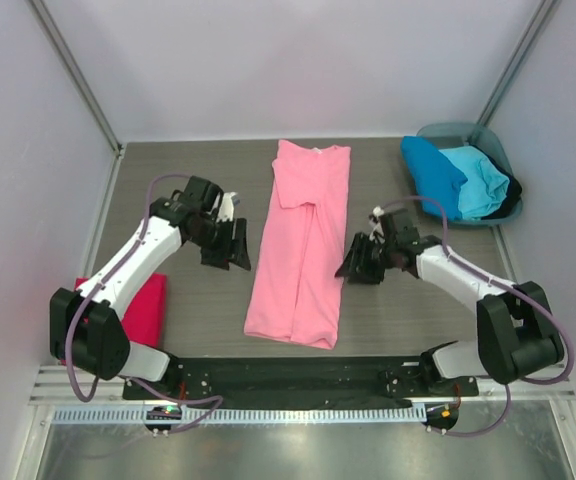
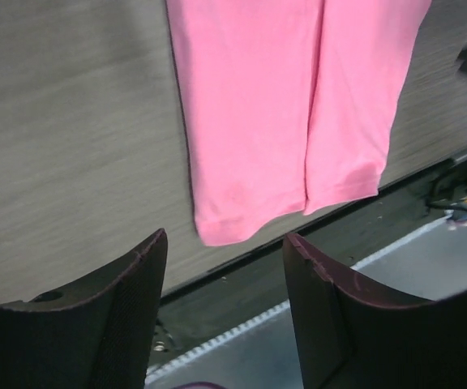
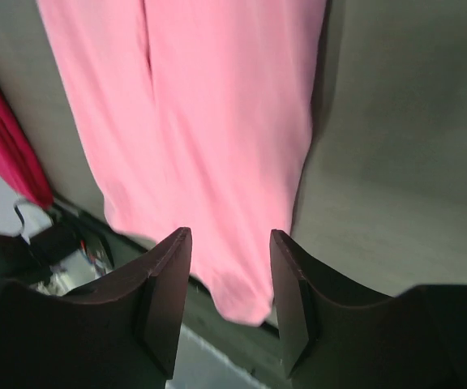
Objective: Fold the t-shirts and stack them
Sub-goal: Fold the tshirt
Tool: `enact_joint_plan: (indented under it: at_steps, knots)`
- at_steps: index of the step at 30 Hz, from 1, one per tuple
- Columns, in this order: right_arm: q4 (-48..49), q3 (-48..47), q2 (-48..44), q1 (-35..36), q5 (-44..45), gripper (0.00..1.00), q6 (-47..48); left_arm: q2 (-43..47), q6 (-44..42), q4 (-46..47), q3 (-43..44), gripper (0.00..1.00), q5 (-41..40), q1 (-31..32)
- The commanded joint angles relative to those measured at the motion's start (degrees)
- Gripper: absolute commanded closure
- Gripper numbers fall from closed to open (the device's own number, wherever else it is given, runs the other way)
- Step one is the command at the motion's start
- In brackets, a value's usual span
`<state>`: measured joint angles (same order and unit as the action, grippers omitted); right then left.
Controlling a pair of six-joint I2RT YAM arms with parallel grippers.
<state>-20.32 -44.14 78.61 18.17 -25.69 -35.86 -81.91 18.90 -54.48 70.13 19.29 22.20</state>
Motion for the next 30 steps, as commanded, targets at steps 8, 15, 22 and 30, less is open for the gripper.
enact_joint_plan:
  at_steps: [8, 15, 22, 30]
  knots:
    - [-2.4, 8.9, -2.6, 11.0, -5.8, 0.53, -8.5, 5.4, 13.8, 12.1, -23.2, 0.45, 14.3, -2.9]
    - [-5.1, 11.4, -1.1, 16.1, -3.5, 0.56, -10.5, 3.0, 17.5, 17.7, -26.6, 0.45, 14.1, -2.9]
    - [-5.9, 12.8, -0.8, 18.0, -3.0, 0.57, -12.3, -1.3, 19.1, 18.1, -27.8, 0.48, 13.0, -2.9]
    - [-3.9, 14.3, 0.6, 18.7, -3.5, 0.57, -13.6, -1.6, 19.0, 17.5, -30.2, 0.52, 11.5, -2.9]
